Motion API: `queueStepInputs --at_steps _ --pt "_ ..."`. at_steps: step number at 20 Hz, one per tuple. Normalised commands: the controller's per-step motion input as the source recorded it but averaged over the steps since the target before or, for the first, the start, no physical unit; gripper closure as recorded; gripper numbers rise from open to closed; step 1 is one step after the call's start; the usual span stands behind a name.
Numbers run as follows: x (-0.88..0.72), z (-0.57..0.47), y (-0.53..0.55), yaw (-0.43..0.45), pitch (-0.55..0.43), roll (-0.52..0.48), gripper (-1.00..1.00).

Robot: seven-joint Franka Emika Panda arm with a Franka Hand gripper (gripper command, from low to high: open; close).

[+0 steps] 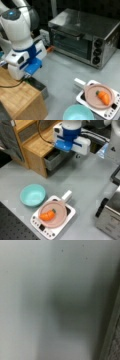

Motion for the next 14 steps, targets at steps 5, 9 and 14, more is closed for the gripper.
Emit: queueStepInputs --at_steps 5,9,14 --pt "-0.02 -0.05 0.26 -0.065 -0.078 0.01 -1.0" --pt "-0.05 -0.03 0.33 -0.109 -0.062 0.016 -1.0" --pt "-0.06 -0.04 0.31 -0.113 -0.056 0.025 -1.0"
